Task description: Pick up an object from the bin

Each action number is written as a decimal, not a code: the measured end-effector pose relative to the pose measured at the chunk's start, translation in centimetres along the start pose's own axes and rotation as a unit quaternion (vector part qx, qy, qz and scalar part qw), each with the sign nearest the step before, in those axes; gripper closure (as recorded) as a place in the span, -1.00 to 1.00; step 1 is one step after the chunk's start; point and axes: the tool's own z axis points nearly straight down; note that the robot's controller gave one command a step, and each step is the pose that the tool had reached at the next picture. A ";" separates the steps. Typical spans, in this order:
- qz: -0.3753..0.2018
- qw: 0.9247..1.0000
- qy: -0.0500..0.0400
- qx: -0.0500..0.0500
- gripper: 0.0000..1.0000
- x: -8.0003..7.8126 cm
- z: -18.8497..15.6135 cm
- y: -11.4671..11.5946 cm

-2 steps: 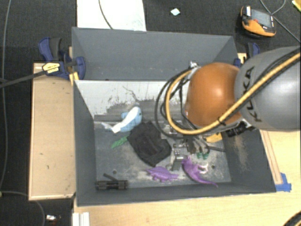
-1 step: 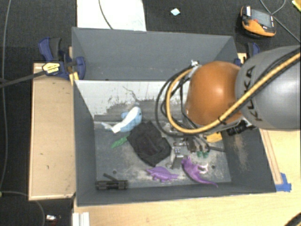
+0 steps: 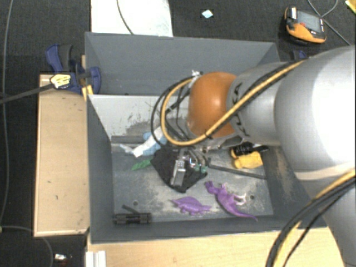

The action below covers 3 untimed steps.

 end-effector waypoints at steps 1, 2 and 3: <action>-0.037 0.999 -0.004 -0.001 -1.00 0.3 -3.7 -1.0; -0.015 1.000 -0.002 -0.001 -1.00 0.2 -1.3 -0.4; -0.026 1.000 -0.006 -0.002 -1.00 0.3 -0.4 -0.3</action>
Offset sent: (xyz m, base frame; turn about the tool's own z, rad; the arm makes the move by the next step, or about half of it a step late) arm -0.0033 -0.0033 0.0119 -0.0286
